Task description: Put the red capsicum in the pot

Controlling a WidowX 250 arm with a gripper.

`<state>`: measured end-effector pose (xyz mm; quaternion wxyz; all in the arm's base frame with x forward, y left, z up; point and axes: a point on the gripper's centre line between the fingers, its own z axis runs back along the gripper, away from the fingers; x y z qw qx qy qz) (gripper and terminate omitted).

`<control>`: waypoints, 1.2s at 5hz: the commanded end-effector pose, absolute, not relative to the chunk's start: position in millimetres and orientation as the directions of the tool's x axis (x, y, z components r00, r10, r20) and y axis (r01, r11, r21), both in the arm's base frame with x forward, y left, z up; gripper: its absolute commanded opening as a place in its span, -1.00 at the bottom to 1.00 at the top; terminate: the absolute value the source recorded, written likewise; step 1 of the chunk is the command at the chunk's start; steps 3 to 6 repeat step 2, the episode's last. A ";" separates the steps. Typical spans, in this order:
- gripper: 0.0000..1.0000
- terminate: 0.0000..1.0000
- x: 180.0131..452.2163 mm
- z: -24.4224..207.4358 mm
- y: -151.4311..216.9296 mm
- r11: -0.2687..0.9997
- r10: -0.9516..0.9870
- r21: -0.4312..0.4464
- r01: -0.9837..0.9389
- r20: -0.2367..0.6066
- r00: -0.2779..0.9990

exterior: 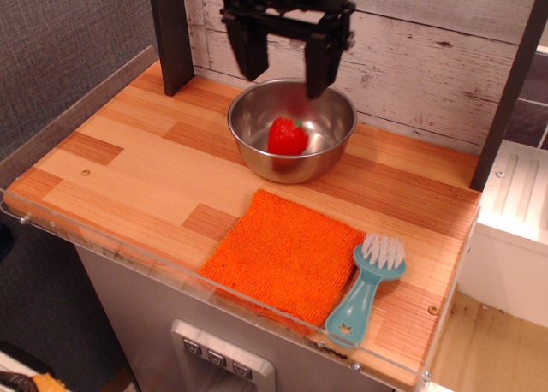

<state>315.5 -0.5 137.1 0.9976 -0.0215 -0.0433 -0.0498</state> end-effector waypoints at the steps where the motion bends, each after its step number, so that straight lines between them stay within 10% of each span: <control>1: 1.00 -1.00 310.4 157.1 4.5 0.993 -0.108 -0.035 0.114 0.139 0.984; 2: 1.00 1.00 310.4 157.1 4.5 0.993 -0.108 -0.035 0.114 0.139 0.984; 6: 1.00 1.00 310.4 157.1 4.5 0.993 -0.108 -0.035 0.114 0.139 0.984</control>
